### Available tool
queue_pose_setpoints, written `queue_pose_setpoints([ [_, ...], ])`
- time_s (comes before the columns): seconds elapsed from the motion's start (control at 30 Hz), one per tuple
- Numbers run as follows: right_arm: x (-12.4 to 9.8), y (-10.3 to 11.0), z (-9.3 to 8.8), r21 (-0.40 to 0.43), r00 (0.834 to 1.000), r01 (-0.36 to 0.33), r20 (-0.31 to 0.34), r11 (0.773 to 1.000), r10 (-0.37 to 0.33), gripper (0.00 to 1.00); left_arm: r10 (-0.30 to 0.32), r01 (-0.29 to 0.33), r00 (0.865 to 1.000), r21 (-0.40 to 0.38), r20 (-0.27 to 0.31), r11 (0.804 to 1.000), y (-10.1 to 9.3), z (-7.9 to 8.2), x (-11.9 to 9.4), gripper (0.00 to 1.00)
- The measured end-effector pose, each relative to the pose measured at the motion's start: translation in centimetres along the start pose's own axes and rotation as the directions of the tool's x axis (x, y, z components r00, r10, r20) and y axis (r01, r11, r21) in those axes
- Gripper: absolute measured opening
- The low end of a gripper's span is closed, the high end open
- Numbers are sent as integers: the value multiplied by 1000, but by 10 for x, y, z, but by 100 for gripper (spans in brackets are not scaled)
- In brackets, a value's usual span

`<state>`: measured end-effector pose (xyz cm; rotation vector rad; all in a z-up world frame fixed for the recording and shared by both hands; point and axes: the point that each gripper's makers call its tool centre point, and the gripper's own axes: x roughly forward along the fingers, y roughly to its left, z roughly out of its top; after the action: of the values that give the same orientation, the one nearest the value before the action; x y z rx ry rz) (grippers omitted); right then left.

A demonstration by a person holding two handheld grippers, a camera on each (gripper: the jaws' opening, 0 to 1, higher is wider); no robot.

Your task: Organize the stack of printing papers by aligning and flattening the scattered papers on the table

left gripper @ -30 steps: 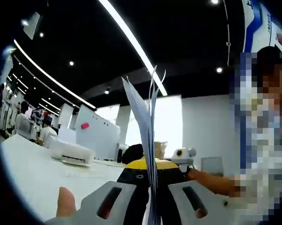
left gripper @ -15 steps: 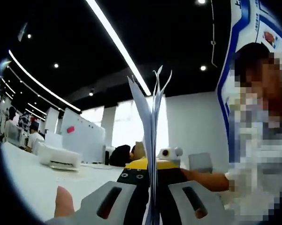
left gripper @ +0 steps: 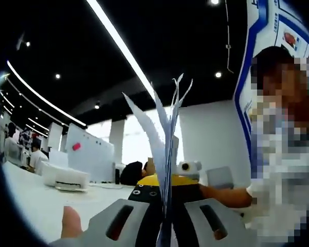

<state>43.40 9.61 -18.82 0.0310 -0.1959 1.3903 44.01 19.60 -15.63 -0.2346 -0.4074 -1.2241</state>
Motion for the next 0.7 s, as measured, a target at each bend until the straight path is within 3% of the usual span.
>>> queue_pose_setpoints([
  [0.17,2,-3,1,9,1000,14,-16,1000,-14,0,18,-18,1000,-23,4,1000,3,-1,0,6],
  [0.27,2,-3,4,17,1000,0,0,1000,0,0,40,-39,999,-27,5,999,7,0,0,12],
  [0.33,2,-9,-1,48,999,33,-19,998,-32,10,63,-65,997,-51,-39,997,13,-9,-4,16],
  [0.47,0,-11,-5,76,999,30,-14,997,-29,2,77,-80,996,-57,-50,995,17,-16,-9,16],
  [0.53,0,-7,-2,85,1000,8,-4,996,-8,0,64,-68,996,-63,-66,996,15,-17,-9,9],
  [0.63,1,-8,6,73,1000,12,3,997,-12,0,59,-62,997,-47,-54,997,15,-6,-4,6],
  [0.7,0,-8,17,123,1000,7,20,992,-9,0,46,-50,997,-64,-56,997,15,2,1,6],
])
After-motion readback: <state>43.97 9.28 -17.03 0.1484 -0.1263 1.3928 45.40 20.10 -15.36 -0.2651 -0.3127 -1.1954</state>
